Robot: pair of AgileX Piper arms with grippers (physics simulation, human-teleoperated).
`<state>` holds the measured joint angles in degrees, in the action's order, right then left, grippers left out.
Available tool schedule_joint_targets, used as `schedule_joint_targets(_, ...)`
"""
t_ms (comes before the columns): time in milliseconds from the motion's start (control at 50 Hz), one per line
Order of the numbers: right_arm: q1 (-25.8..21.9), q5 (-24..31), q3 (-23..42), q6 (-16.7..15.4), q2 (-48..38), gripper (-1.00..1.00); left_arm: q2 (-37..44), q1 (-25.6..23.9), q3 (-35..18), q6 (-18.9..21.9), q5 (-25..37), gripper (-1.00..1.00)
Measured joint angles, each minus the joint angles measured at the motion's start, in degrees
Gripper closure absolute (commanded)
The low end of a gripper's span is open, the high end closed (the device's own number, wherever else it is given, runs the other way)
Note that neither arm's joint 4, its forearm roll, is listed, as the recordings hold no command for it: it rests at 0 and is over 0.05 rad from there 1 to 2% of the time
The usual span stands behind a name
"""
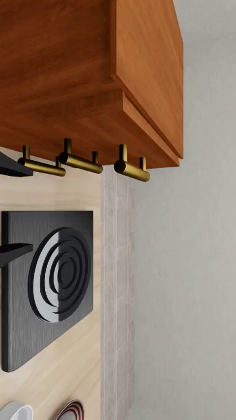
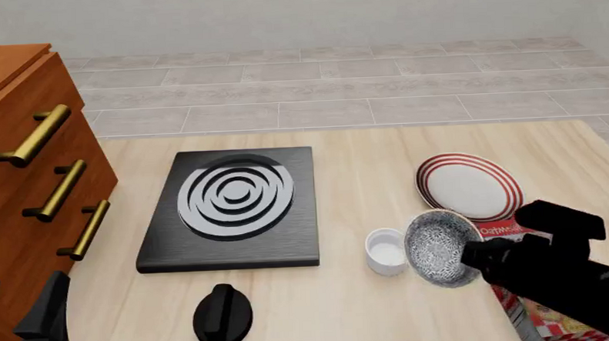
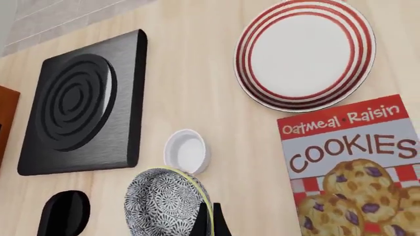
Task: Pick the akita bowl next to the ramekin and place it on the plate.
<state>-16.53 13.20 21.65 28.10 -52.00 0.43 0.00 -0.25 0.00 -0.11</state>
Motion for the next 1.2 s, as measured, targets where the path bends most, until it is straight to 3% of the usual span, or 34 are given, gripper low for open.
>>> schedule_joint_targets(1200, 16.46, -6.52, 12.68, -3.86, -14.88, 1.0, 0.0, 0.0, 0.0, 0.0, 0.0, -1.0)
